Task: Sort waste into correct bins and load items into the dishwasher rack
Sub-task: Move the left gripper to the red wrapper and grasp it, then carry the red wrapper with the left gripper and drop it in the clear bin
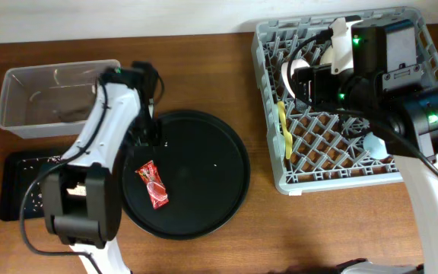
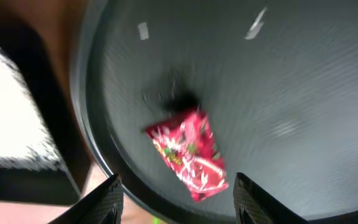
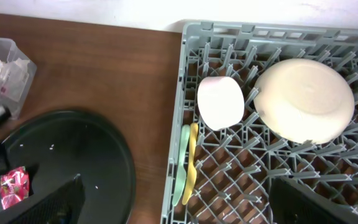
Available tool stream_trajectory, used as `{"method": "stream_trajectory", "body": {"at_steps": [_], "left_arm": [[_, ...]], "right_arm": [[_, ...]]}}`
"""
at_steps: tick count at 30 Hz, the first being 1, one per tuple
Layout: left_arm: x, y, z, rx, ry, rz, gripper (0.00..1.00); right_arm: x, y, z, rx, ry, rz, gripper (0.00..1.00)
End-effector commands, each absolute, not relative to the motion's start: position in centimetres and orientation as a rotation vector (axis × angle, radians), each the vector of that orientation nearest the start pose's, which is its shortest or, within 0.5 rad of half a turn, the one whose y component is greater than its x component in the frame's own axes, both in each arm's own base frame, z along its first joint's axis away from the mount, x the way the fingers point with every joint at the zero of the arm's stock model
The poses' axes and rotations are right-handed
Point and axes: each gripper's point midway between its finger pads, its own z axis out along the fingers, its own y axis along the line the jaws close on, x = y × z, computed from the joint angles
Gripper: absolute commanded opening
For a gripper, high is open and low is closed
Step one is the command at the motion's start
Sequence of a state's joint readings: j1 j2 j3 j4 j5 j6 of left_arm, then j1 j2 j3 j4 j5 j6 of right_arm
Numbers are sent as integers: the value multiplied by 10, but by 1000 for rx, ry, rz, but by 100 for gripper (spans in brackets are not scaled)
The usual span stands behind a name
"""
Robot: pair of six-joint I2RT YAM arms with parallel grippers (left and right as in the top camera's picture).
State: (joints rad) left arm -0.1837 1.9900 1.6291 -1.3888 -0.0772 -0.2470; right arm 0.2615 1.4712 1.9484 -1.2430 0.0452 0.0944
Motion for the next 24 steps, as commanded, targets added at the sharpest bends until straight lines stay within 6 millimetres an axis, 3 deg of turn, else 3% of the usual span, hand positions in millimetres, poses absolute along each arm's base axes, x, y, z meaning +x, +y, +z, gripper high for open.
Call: {"method": "stream_trajectory", "body": {"at_steps": [1, 4, 10, 12, 14, 15, 17, 20, 24], "left_arm": [[297, -42, 54, -235, 3371, 235, 57], [284, -41, 36, -256, 3398, 238, 56], [283, -45, 17, -246, 3378, 201, 47], [277, -44, 11, -255, 3390, 207, 28], [276, -44, 11, -257, 3394, 207, 1], [275, -44, 14, -257, 3399, 210, 1], [276, -45, 26, -258, 3414, 213, 1], [294, -46, 65, -254, 3392, 221, 1], [341, -36, 135, -236, 3205, 304, 1]], "right_arm": [[351, 83, 372, -165, 2331, 105, 98], [351, 83, 372, -165, 2330, 105, 98], [350, 83, 371, -165, 2337, 104, 98], [349, 82, 370, -166, 2343, 103, 98], [349, 82, 369, -166, 2346, 102, 98], [349, 82, 369, -166, 2347, 101, 98], [349, 82, 369, -166, 2346, 102, 98], [349, 82, 369, -166, 2346, 102, 98], [349, 82, 369, -166, 2347, 102, 98]]}}
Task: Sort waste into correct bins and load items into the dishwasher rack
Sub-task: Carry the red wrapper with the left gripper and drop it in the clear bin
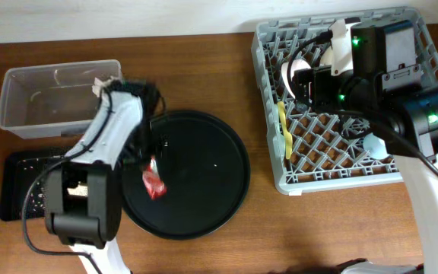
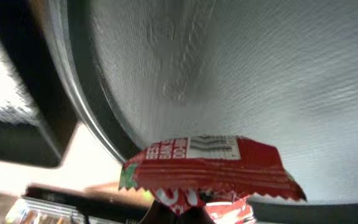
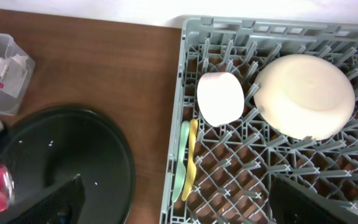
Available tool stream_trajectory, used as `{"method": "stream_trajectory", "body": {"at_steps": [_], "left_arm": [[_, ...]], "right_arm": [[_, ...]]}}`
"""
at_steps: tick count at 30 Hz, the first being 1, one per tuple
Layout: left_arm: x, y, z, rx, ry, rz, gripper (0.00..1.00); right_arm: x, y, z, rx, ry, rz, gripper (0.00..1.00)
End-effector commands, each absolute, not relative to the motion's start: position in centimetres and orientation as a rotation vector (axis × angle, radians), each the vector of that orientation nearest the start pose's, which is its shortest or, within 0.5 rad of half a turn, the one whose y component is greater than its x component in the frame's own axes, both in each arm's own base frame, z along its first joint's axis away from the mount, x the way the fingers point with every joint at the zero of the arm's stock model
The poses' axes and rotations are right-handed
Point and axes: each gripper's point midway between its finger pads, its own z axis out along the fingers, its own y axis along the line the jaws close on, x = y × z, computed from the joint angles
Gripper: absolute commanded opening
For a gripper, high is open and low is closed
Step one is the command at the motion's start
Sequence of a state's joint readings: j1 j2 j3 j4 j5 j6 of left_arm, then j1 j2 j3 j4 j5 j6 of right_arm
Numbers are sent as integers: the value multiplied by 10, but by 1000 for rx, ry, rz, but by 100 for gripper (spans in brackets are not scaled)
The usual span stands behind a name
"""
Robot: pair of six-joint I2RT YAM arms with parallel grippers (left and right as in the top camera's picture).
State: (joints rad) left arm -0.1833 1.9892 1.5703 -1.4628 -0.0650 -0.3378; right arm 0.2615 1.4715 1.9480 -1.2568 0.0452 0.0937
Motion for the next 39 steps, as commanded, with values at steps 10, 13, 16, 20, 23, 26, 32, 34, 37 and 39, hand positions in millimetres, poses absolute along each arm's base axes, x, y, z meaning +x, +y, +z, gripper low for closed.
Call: {"method": "stream_trajectory", "body": {"at_steps": [10, 13, 16, 20, 23, 26, 32, 34, 37, 39], "left_arm": [[461, 64, 218, -569, 2600, 356, 0], [470, 104, 214, -680, 2541, 370, 1], [469, 139, 201, -774, 2530, 396, 0], [470, 165, 176, -844, 2553, 423, 0], [479, 178, 154, -873, 2553, 429, 1], [489, 181, 143, -872, 2540, 421, 16], [485, 168, 174, -851, 2541, 339, 59], [475, 158, 196, -838, 2554, 310, 62], [464, 118, 243, -591, 2601, 125, 59], [461, 82, 283, -317, 2555, 23, 58]], "right_arm": [[346, 82, 367, -168, 2361, 100, 98], [343, 81, 363, -170, 2381, 95, 98], [342, 80, 362, -171, 2385, 95, 98], [343, 81, 363, -170, 2382, 95, 98], [343, 81, 363, -170, 2382, 95, 98], [343, 81, 363, -170, 2382, 95, 98], [343, 81, 363, -170, 2382, 95, 98], [343, 81, 363, -170, 2382, 95, 98], [343, 81, 363, -171, 2382, 95, 98], [343, 81, 363, -171, 2382, 97, 98]]}}
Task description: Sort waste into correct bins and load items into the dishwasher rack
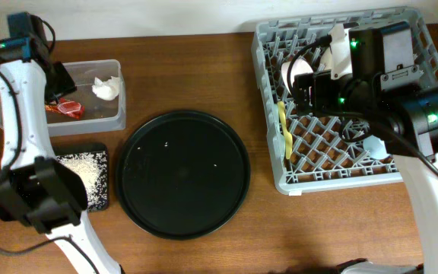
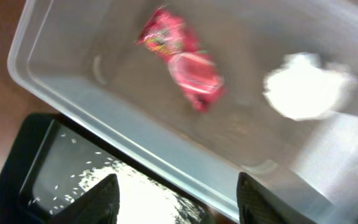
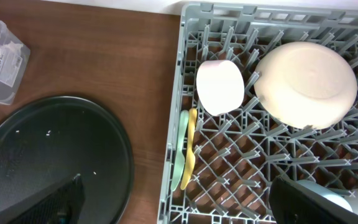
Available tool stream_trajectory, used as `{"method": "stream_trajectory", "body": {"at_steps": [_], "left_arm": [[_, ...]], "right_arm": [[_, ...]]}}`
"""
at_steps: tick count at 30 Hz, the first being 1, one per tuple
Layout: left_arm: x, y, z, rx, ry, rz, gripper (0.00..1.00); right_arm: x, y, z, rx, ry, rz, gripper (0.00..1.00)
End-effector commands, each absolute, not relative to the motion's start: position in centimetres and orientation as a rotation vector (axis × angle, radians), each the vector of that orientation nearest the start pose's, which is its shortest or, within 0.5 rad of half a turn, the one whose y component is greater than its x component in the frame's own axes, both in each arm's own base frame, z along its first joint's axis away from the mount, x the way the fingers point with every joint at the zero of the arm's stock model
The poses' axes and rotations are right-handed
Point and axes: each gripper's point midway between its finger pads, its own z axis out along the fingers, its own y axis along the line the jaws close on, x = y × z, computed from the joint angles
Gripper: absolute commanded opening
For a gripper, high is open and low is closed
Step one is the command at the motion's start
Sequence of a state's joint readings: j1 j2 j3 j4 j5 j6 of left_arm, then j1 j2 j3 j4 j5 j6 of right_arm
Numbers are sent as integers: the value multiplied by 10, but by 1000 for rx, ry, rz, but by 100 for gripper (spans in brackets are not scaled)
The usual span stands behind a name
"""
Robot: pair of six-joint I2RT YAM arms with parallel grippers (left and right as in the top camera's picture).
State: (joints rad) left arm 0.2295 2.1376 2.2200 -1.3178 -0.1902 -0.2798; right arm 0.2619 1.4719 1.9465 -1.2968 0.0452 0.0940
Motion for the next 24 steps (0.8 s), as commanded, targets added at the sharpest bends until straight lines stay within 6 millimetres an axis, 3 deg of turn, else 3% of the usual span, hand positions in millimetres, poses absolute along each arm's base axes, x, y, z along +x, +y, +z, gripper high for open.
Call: {"method": "stream_trajectory", "body": {"at_steps": [1, 3, 4, 5, 8, 12, 24], "left_arm": [[455, 70, 304, -234, 2517, 37, 58], [440, 44, 341, -148, 2437, 56, 59], [433, 31, 355, -110, 2405, 50, 87], [427, 18, 367, -76, 2378, 36, 100], [417, -7, 384, -7, 2335, -1, 100], [427, -44, 398, 61, 2262, -167, 100], [421, -46, 391, 66, 2300, -169, 99]], "right_arm": [[343, 81, 363, -172, 2382, 99, 98], [342, 81, 363, -172, 2383, 100, 98], [342, 81, 362, -172, 2387, 98, 98], [340, 81, 361, -173, 2394, 97, 98], [339, 80, 360, -174, 2401, 95, 98], [337, 80, 358, -176, 2414, 93, 98], [333, 73, 353, -190, 2437, 37, 98]]}}
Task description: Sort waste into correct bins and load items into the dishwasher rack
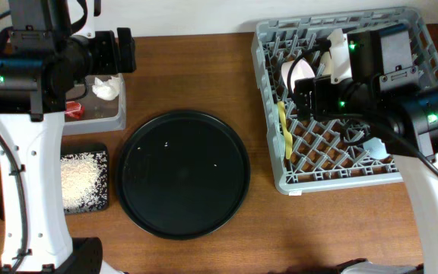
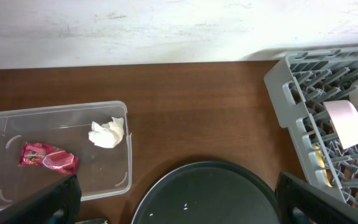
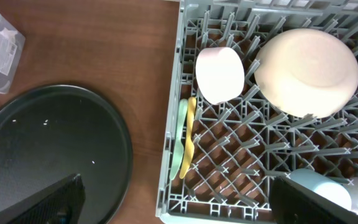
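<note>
A red wrapper (image 2: 47, 158) lies in the clear bin (image 2: 124, 163) at the left, beside a crumpled white tissue (image 2: 107, 133). The round black tray (image 1: 185, 173) holds only a few crumbs. My left gripper (image 2: 179, 205) hangs high above the table's left side, open and empty. The grey dishwasher rack (image 1: 339, 181) on the right holds a pink cup (image 3: 219, 74), a cream bowl (image 3: 306, 71), yellow and green utensils (image 3: 186, 146) and a pale blue cup (image 3: 319, 186). My right gripper (image 3: 179, 205) hovers open over the rack's left edge, holding nothing.
A black rectangular tray (image 1: 82, 180) with white rice sits below the clear bin at the left. Bare brown table (image 1: 204, 68) lies between the bin and the rack. A pale wall runs along the far edge.
My left gripper was open close over the clear bin with the wrapper lying under it. Now it is high above the table, looking over bin, tray and rack. The right gripper shifted slightly.
First my left gripper was open over the red wrapper on the round black tray. Then it was shut on the wrapper at the tray's left edge. Later the wrapper lay in the clear bin under the open gripper, which now stands high and empty.
</note>
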Available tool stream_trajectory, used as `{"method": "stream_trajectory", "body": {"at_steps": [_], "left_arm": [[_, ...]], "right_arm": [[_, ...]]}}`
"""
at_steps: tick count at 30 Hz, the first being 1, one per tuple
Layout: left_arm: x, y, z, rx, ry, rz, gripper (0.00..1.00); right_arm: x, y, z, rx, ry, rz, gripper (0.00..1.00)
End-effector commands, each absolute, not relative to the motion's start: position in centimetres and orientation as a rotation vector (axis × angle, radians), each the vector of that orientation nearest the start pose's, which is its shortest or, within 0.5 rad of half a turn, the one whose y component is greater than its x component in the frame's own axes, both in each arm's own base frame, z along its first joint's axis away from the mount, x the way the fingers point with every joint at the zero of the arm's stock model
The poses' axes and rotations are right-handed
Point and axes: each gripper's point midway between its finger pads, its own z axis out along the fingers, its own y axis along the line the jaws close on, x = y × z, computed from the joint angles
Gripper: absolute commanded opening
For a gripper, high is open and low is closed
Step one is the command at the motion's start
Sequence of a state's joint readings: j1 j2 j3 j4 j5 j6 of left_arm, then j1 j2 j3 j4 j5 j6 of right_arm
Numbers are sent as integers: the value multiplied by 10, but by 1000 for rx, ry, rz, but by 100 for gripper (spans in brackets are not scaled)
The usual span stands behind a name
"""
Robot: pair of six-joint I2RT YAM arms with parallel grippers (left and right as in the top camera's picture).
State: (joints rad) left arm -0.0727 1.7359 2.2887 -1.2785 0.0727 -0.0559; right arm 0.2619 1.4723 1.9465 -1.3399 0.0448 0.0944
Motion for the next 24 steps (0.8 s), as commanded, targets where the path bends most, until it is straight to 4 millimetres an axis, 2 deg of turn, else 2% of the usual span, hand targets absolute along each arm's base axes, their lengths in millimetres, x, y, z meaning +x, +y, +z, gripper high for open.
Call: {"method": "stream_trajectory", "body": {"at_steps": [1, 3, 8, 11, 13, 18, 24], "left_arm": [[421, -46, 390, 65, 2300, -169, 100], [421, -46, 390, 65, 2300, -169, 100], [421, -46, 390, 66, 2301, -169, 100], [421, -46, 390, 65, 2301, -169, 100], [421, -46, 390, 66, 2301, -169, 100], [421, -46, 390, 65, 2301, -169, 100], [421, -46, 390, 66, 2301, -169, 100]], "right_arm": [[334, 68, 354, -181, 2431, 3, 98], [338, 59, 364, -197, 2378, -76, 98], [348, 59, 415, -305, 2070, -126, 98], [348, 49, 424, -263, 1958, -136, 98], [345, 40, 411, -237, 1932, -128, 98], [324, 36, 332, -272, 1908, 31, 98], [290, 30, 254, -258, 1877, 20, 98]]}}
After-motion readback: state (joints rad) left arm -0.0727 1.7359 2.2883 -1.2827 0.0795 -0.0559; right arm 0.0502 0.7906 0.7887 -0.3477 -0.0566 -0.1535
